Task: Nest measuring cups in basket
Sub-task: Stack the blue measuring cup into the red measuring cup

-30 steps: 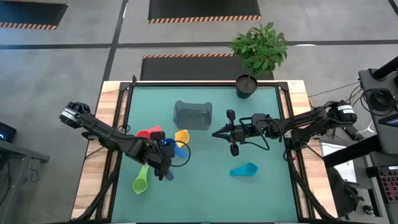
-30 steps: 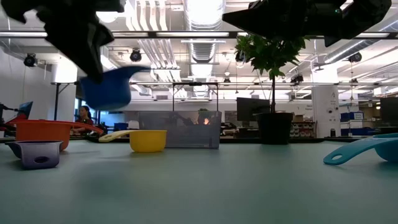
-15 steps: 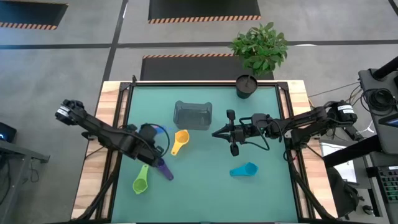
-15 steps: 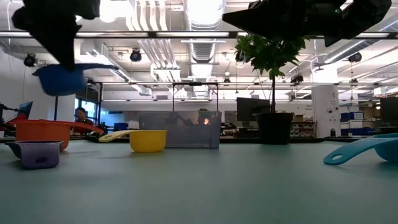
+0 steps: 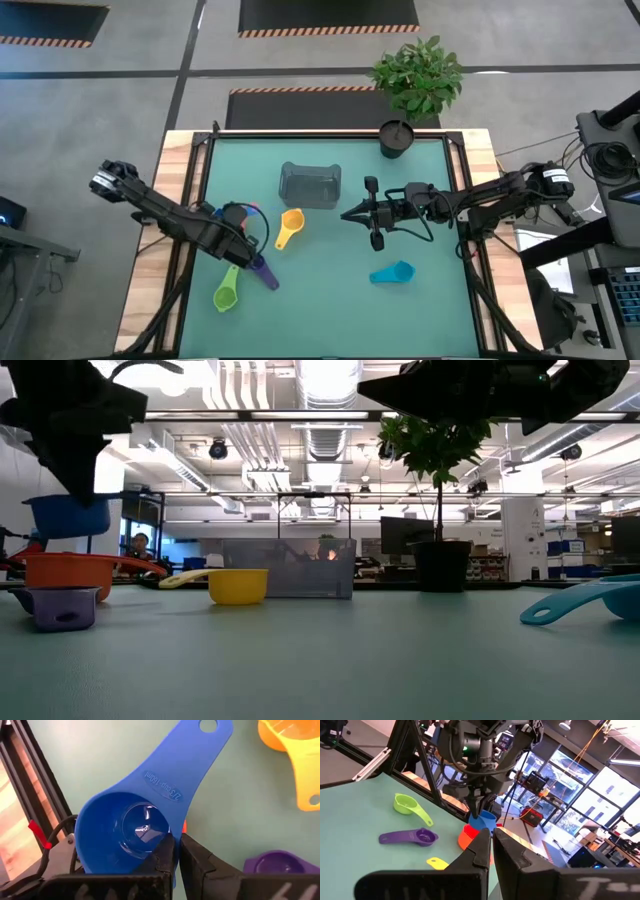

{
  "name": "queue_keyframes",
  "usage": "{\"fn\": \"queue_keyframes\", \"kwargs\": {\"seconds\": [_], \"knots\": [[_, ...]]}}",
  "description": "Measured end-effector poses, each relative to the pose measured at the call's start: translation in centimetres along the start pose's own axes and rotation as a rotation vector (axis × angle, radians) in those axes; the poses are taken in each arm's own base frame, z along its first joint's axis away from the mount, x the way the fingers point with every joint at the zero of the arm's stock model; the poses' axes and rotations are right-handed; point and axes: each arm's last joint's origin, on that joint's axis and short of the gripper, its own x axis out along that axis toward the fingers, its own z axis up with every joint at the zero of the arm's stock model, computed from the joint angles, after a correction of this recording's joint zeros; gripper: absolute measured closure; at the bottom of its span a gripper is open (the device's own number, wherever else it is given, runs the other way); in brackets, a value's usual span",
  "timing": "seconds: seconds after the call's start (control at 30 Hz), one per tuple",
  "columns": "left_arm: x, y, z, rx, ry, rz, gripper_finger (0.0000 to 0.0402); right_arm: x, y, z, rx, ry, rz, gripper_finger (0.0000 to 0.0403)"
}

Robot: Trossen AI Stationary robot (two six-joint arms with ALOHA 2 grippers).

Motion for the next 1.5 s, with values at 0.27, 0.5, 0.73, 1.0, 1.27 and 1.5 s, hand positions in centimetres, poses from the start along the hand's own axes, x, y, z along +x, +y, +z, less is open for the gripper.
{"fn": "queue_keyframes", "kwargs": {"seconds": [0.27,0.5,0.73,1.0,1.27,1.5], "knots": [[1.7,0.1,-0.7,0.002,0.003,0.022,0.0401,0.0,0.0,0.0,0.002,0.000,0.000,0.0394],[2.2,-0.1,-0.9,-0.006,-0.004,0.003,0.0401,0.0,0.0,0.0,0.004,-0.001,0.000,0.0394],[2.4,0.0,-1.1,-0.001,-0.008,0.012,0.0394,0.0,0.0,0.0,0.007,-0.001,0.000,0.0394],[3.1,0.3,-1.4,0.001,-0.007,0.036,0.0363,0.0,0.0,0.0,0.007,0.000,0.000,0.0394],[3.1,0.2,-1.4,-0.001,-0.016,0.031,0.0336,0.0,0.0,0.0,0.007,-0.001,0.000,0.0394],[2.3,-0.2,-1.0,0.026,-0.033,-0.003,0.0309,0.0,0.0,0.0,0.007,-0.001,0.000,0.0394]]}}
